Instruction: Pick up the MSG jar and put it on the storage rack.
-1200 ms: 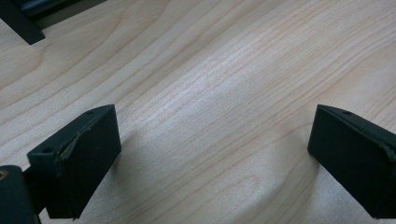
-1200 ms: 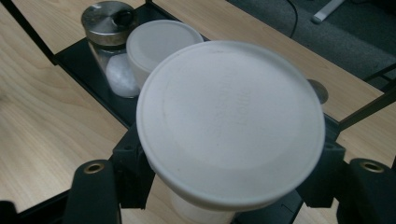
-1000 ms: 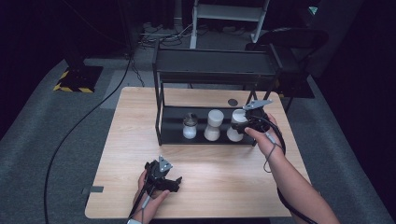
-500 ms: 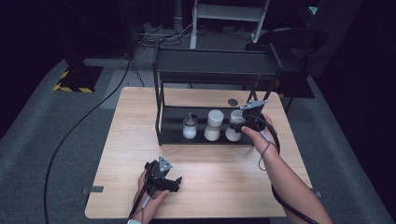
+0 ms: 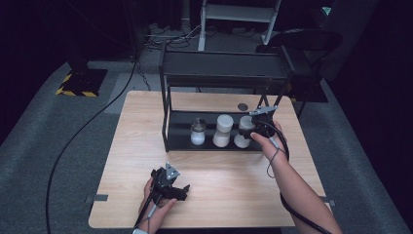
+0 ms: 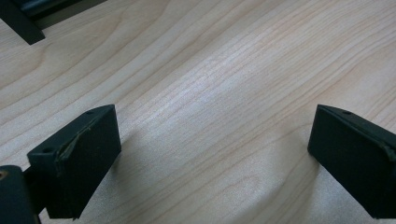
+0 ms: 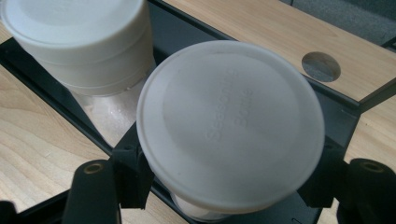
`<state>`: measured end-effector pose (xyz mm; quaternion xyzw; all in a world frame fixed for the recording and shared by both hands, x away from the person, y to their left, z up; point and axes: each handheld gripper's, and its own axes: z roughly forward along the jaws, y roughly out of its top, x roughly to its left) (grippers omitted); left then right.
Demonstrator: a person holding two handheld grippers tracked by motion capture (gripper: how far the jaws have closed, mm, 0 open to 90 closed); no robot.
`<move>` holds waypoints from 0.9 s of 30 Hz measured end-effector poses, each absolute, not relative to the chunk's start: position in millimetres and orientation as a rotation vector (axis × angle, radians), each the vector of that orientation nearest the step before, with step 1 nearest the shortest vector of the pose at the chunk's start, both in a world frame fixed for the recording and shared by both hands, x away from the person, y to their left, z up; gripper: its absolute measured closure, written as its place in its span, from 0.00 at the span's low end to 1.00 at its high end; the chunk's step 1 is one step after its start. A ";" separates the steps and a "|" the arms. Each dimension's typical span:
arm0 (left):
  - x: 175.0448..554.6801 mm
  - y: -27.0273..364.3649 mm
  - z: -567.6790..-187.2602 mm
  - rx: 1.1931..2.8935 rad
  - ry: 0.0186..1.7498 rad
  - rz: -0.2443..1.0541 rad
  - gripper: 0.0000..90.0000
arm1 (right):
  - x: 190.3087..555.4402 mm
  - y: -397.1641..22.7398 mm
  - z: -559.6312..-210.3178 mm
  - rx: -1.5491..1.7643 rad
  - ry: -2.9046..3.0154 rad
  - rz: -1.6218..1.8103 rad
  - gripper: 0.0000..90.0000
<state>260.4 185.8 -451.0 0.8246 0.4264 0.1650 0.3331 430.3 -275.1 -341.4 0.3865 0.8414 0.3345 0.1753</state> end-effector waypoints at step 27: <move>260.4 185.5 -451.2 2.152 1.115 0.432 0.03 | 392.4 -296.1 -311.9 1.032 2.317 1.061 0.06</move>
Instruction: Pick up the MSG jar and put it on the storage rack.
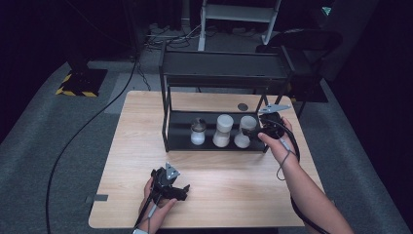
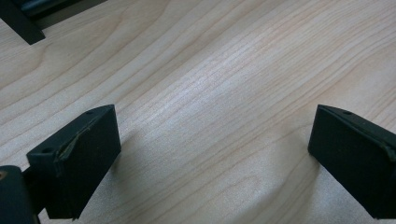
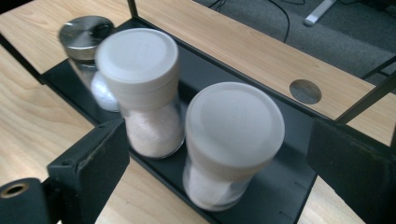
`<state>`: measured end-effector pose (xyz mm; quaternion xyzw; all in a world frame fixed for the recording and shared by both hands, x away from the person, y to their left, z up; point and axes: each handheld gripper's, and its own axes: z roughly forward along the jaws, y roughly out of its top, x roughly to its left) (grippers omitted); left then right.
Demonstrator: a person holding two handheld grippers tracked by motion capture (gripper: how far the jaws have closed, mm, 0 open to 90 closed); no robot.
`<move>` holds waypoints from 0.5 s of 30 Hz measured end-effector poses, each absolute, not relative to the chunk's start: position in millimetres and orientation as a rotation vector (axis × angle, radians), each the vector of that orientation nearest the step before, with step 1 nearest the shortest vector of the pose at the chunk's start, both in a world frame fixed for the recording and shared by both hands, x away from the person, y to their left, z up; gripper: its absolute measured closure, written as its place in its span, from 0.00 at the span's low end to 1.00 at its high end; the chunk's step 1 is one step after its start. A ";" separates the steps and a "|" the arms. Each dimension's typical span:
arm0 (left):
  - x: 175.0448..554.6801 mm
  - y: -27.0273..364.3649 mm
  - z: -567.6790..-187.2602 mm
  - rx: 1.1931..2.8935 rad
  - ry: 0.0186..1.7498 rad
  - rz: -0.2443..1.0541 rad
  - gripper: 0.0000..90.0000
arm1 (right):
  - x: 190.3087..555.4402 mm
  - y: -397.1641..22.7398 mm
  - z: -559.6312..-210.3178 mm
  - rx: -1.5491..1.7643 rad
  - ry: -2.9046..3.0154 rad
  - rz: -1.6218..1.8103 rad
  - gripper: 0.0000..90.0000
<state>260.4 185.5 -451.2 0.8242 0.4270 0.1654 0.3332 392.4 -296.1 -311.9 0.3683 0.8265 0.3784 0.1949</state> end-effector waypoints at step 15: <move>261.0 185.3 -450.8 2.154 1.117 0.429 0.02 | 345.2 -309.9 -315.8 0.989 2.315 1.138 0.06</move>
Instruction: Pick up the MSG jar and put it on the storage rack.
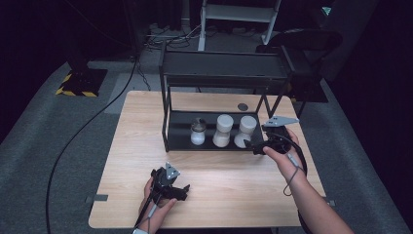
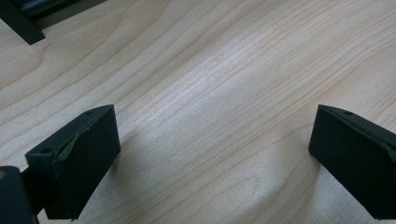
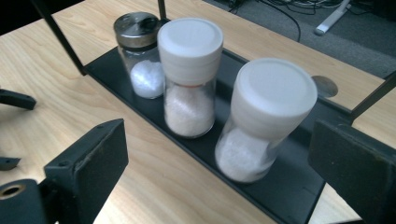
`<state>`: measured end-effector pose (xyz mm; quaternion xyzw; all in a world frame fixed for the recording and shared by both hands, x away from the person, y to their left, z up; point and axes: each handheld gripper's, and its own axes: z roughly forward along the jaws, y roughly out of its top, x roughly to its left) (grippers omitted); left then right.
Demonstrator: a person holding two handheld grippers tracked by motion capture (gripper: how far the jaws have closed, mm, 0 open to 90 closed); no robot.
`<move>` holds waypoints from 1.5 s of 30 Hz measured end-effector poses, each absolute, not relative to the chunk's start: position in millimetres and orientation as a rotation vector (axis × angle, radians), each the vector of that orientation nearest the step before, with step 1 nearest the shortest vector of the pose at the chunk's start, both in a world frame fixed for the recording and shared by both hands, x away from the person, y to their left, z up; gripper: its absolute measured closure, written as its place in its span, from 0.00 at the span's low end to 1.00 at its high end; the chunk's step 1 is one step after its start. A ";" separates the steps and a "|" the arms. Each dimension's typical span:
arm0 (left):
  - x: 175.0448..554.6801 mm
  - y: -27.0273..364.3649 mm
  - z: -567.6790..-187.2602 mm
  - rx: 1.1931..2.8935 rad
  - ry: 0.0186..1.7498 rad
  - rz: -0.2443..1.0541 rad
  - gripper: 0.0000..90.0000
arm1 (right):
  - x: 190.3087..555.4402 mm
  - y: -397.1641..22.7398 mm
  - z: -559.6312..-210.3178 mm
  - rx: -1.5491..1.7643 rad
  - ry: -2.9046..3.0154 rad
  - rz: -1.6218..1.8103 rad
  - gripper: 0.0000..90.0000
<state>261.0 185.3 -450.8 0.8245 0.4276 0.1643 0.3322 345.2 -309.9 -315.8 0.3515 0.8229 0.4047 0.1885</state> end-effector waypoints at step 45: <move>260.7 184.4 -451.0 2.150 1.124 0.432 0.02 | 292.7 -343.7 -404.5 0.966 2.395 1.083 0.04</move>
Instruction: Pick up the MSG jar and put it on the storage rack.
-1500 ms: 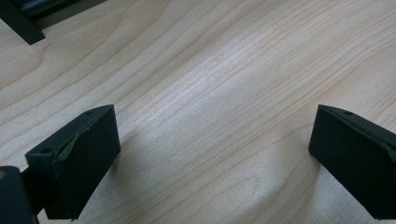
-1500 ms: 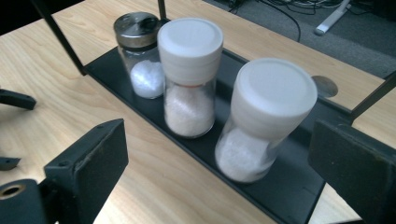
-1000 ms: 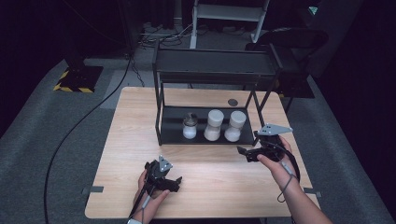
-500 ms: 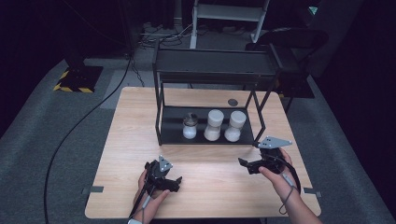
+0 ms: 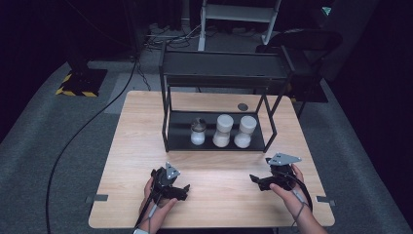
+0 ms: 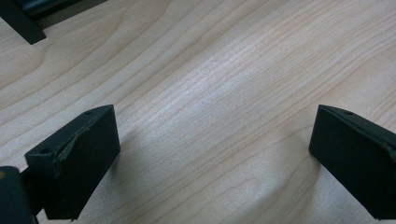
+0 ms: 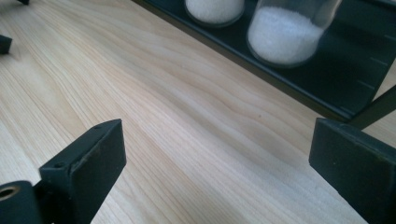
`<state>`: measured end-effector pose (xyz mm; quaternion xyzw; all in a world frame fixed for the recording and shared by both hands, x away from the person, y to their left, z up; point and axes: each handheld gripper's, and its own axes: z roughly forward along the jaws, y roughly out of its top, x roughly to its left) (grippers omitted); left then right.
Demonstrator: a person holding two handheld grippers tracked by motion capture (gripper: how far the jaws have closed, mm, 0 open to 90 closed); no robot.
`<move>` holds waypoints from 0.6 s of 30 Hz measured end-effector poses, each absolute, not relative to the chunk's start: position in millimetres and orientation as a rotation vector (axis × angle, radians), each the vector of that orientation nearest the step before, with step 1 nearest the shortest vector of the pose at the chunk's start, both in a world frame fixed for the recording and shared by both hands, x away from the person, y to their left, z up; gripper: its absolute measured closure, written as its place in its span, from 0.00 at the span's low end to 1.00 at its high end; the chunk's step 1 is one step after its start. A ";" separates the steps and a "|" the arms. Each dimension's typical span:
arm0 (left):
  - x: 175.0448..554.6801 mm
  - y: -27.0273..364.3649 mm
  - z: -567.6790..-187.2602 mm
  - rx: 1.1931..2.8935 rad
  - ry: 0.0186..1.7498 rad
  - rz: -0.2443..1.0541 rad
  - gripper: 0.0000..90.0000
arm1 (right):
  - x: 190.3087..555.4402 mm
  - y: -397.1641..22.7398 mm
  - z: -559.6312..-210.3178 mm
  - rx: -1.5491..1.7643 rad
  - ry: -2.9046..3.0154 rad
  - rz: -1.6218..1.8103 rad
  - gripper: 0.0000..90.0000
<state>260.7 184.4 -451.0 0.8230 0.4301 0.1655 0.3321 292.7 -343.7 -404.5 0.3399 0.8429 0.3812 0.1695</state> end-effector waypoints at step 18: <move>260.8 184.3 -450.9 2.151 1.124 0.432 0.02 | 293.9 -348.2 -433.6 0.954 2.434 1.017 0.04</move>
